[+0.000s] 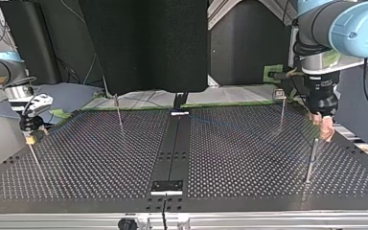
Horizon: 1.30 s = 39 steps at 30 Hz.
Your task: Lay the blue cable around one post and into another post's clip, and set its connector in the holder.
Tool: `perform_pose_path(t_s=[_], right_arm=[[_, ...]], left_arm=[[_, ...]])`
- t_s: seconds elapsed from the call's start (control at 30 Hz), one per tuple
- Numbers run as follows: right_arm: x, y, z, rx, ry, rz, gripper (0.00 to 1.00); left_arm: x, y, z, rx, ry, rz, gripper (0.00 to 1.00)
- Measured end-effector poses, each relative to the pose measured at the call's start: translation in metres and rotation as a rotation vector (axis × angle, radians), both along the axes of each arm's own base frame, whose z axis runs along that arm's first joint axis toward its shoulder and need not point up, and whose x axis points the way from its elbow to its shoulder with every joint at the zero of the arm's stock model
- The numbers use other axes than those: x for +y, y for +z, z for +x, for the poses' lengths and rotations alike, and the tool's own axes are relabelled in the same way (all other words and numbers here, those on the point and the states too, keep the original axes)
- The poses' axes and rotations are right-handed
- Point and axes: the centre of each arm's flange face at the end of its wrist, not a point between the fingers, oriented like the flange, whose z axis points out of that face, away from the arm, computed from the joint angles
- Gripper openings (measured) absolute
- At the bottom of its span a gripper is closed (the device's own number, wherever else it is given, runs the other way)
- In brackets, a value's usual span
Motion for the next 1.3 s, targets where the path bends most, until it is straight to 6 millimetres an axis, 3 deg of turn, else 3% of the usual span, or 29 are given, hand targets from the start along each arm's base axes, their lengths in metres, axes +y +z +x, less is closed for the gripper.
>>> perform_pose_path(t_s=[1.1, 1.3], right_arm=[[0.0, 0.0, 0.0, 0.0, 0.0, 0.0, 1.0], [0.0, 0.0, 0.0, 0.0, 0.0, 0.0, 1.0]], left_arm=[[-0.0004, -0.0006, 0.0006, -0.001, 0.0, -0.001, 1.0], [-0.0045, -0.008, -0.0008, 0.003, -0.019, 0.001, 1.0]])
